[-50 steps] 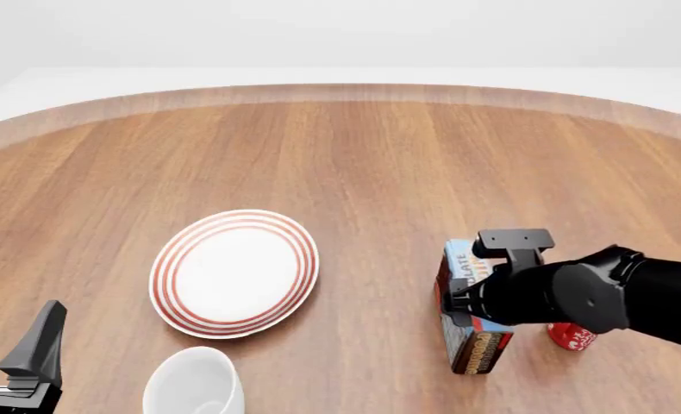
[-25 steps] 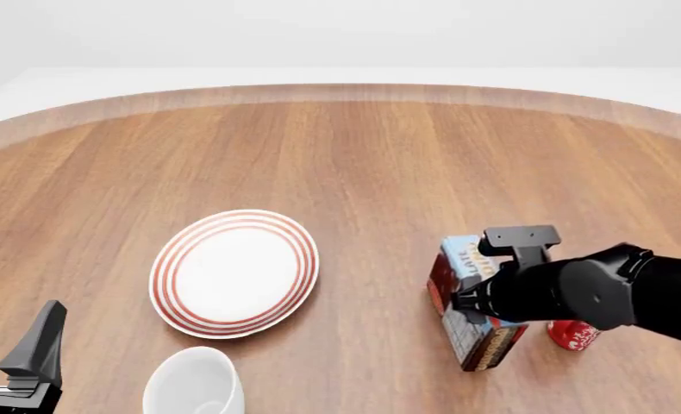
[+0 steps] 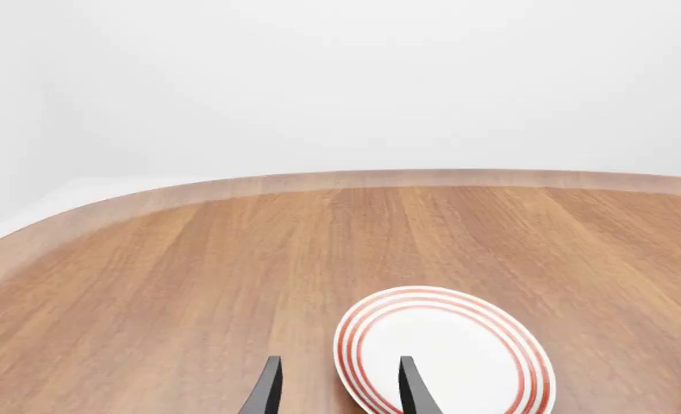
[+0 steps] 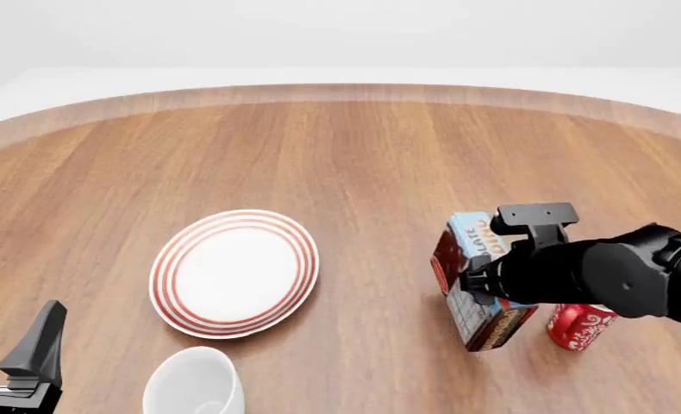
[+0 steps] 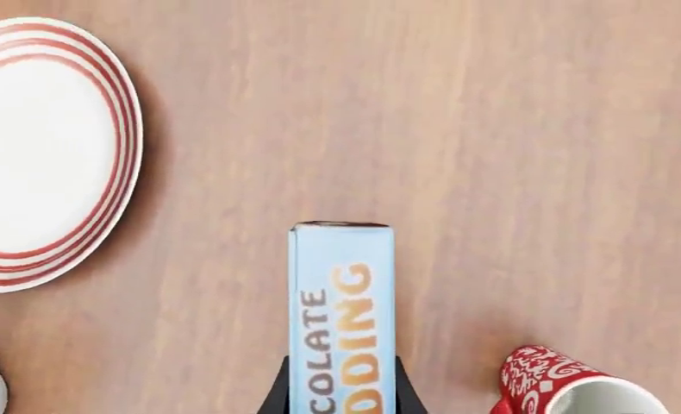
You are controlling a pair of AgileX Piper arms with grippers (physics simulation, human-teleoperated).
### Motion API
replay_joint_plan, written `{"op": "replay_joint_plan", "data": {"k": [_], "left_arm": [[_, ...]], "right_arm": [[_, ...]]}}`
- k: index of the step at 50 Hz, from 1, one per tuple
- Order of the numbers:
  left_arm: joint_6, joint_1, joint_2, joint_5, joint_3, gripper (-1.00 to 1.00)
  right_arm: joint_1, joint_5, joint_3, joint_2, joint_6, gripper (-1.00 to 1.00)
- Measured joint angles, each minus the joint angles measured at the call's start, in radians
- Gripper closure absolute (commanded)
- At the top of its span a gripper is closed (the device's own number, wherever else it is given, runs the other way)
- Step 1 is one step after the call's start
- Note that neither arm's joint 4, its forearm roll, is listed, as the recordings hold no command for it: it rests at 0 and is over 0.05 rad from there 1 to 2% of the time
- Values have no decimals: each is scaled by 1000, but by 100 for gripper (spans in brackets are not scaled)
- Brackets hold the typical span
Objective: Pick up the white mug and put it on the plate, and put the chocolate pudding to the right of the plate.
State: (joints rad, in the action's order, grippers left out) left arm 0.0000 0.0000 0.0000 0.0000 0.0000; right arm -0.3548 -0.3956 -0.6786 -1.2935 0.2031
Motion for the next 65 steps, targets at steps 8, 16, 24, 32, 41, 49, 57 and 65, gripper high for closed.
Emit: {"op": "replay_joint_plan", "data": {"k": [8,16,24,32,41,49,57,65], "left_arm": [[0,0,0,0,0,-100],[0,0,0,0,0,-100],[0,0,0,0,0,-100],[0,0,0,0,0,-100],[0,0,0,0,0,-100],[0,0,0,0,0,-100],[0,0,0,0,0,-100],[0,0,0,0,0,-100]], "right_arm": [[-12,-23,-34,13,22,100],[-31,-43,-75,17,55,100],[-53,-56,-118,7,77,100],[-73,-64,-160,-12,96,100],[-100,-65,-206,-49,116,100],[-128,-57,-236,-87,138,100],[-156,-43,-258,-129,162,100],[-175,-28,-272,-169,175,100]]}}
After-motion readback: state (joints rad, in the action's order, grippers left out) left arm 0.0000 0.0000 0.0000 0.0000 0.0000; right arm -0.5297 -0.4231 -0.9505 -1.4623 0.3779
